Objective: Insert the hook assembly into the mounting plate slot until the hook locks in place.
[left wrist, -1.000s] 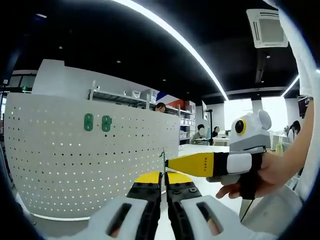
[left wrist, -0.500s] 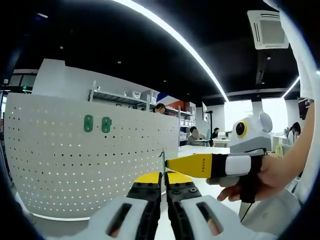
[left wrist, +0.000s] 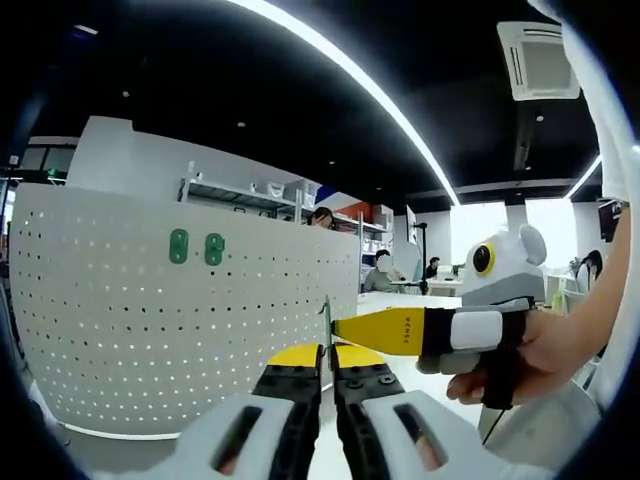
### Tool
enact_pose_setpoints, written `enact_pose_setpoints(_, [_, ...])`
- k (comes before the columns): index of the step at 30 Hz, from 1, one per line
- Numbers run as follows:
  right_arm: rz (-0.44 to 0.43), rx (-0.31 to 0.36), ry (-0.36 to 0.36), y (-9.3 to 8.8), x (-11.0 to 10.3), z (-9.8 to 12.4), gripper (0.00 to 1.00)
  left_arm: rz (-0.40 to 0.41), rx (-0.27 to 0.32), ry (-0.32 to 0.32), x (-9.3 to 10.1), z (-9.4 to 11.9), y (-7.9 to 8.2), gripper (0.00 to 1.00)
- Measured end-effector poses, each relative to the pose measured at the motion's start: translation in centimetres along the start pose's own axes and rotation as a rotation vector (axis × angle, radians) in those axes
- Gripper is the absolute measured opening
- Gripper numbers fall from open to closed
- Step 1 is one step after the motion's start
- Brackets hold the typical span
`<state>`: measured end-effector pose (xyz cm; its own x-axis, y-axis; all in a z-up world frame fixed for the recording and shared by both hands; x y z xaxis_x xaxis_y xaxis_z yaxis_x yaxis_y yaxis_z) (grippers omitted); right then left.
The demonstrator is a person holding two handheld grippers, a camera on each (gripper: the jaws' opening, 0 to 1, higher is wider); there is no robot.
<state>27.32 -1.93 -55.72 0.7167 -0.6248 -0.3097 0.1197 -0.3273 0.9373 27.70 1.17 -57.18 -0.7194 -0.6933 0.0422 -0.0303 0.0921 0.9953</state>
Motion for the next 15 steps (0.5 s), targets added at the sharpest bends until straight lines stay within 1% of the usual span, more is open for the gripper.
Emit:
enact_pose_setpoints(3, [-0.008,-0.006,0.004,0.0,0.0,0.0,0.00,-0.003,-0.006,-0.001,0.0,0.0,0.0,0.04])
enact_pose_setpoints(4, [-0.005,-0.008,0.005,-0.1,0.0,0.0,0.00,0.004,-0.016,-0.003,-0.1,0.0,-0.2,0.05])
enact_pose_setpoints(5, [-0.005,-0.010,0.005,-0.1,0.0,0.0,0.00,0.018,-0.042,-0.007,-0.1,0.0,-0.6,0.08])
enact_pose_setpoints(7, [-0.013,-0.009,0.004,-0.1,0.0,0.1,0.00,0.049,-0.068,0.011,-0.6,-0.1,-1.2,0.20])
enact_pose_setpoints(8, [-0.014,-0.012,0.004,-0.2,0.0,0.1,0.00,0.059,-0.084,0.019,-0.8,-0.1,-1.5,0.30])
enact_pose_setpoints(11, [-0.018,-0.012,0.004,-0.2,0.0,0.2,0.00,0.057,-0.102,0.020,-1.0,-0.1,-2.0,0.47])
enact_pose_setpoints(13, [-0.021,-0.013,0.005,-0.3,0.0,0.2,0.00,0.077,-0.117,0.024,-1.0,-0.2,-2.4,0.57])
enact_pose_setpoints(15, [-0.023,-0.015,0.007,-0.3,0.0,0.2,0.00,0.054,-0.126,0.033,-1.1,-0.1,-2.8,0.63])
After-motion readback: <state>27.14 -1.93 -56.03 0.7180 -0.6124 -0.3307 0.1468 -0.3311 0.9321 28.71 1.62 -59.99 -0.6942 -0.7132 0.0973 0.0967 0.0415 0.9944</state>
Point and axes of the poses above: the point that each gripper's makers call its tool centre point, and the gripper's own axes: z roughly backward along the fingers, x roughly to its right, y roughly out of its top, the point moved 2 cm from there along z, roughly backward along the fingers, and after that the axes turned 1 degree about -z, right-handed, at the moved point
